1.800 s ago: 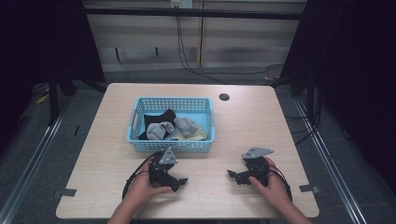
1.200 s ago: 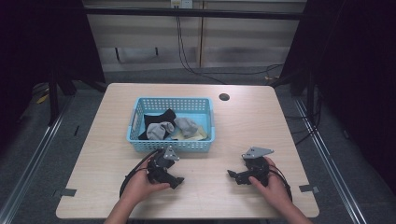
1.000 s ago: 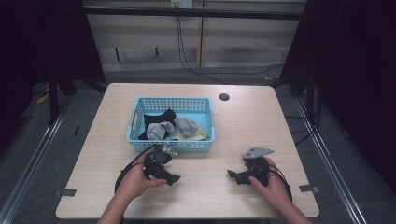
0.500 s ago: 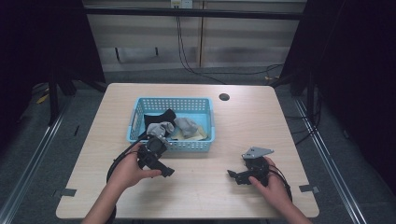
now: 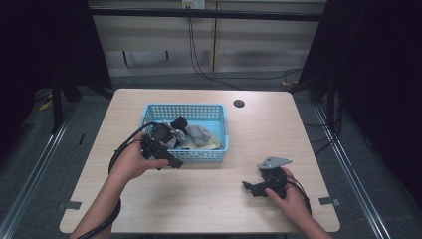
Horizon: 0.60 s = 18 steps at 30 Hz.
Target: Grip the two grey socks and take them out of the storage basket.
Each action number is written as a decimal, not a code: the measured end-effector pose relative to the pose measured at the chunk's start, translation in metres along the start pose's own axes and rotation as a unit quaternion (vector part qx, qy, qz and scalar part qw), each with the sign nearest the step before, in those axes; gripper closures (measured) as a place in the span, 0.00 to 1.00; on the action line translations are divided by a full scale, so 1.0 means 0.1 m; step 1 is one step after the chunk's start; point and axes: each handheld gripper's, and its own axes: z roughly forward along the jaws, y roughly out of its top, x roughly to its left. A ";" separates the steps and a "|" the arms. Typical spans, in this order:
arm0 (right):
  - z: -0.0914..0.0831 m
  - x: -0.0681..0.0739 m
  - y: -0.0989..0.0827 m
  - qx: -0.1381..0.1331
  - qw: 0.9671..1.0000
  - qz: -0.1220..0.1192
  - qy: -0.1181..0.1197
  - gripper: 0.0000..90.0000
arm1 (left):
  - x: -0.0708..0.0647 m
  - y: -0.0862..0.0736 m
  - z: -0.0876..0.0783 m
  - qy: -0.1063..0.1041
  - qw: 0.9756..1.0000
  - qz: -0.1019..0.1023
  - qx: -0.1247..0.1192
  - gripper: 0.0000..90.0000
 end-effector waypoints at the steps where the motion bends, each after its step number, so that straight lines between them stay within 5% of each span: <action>1: 0.00 0.00 0.00 -0.001 1.000 0.000 0.001 0.13 | 0.05 0.04 0.00 0.003 1.000 -0.010 -0.004 0.22; 11: 0.00 0.00 0.00 -0.002 1.000 0.000 0.001 0.13 | 0.30 0.21 0.11 0.022 0.999 -0.038 -0.019 0.23; 18: 0.00 0.00 0.00 -0.001 1.000 0.000 0.001 0.13 | 0.54 0.27 0.26 0.039 0.996 -0.077 -0.023 0.23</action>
